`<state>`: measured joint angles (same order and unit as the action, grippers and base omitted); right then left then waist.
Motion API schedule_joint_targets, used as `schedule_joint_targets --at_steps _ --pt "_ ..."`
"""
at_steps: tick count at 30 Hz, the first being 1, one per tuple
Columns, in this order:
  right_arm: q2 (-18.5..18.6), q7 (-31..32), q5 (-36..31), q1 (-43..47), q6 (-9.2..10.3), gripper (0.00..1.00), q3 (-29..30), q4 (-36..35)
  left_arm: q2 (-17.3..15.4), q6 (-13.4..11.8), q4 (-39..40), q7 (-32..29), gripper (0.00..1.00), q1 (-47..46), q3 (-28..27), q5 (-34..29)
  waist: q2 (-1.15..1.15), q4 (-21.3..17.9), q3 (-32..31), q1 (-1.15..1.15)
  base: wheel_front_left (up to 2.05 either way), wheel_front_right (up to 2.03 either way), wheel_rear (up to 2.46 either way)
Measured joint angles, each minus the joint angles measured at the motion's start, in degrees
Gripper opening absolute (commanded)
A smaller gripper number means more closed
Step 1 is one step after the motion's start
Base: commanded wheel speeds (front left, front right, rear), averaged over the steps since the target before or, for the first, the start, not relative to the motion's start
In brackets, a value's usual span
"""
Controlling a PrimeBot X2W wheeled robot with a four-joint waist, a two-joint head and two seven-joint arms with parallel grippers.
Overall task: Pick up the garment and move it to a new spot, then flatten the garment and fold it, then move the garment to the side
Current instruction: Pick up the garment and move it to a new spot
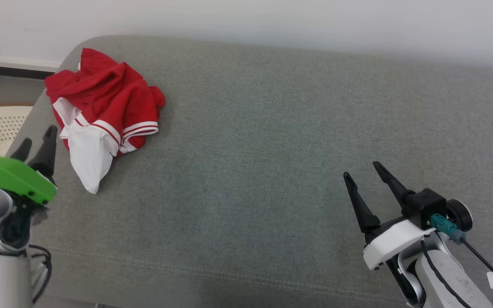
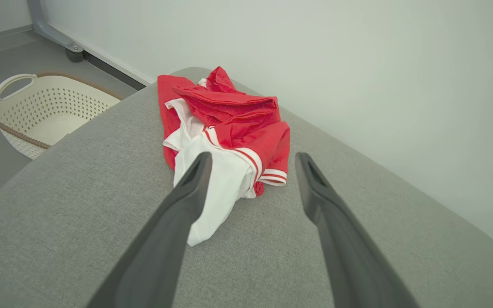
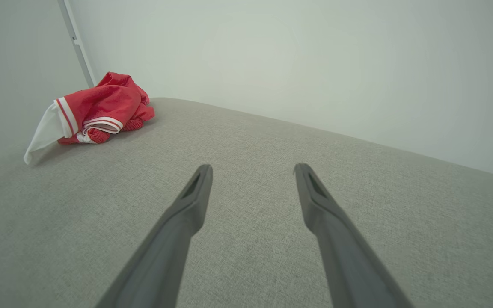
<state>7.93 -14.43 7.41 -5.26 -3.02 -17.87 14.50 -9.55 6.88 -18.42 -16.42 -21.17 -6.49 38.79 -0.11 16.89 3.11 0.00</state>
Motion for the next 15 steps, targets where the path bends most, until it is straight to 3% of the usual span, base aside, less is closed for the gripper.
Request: schedule_joint_targets --at_steps 7,15 --pt "0.11 0.00 -0.01 -1.62 0.00 1.00 0.31 -0.23 -3.25 -1.66 -3.43 -8.56 1.00 -7.79 -3.04 2.60 0.00 -2.81 2.52 0.00 0.00 0.00 0.00" --pt "0.34 -0.01 -0.01 -2.99 -0.01 1.00 1.18 -0.41 -6.05 -2.46 -6.44 -13.56 1.00 -11.63 -0.89 0.91 0.00 -5.17 5.47 0.00 0.00 0.00 0.00"
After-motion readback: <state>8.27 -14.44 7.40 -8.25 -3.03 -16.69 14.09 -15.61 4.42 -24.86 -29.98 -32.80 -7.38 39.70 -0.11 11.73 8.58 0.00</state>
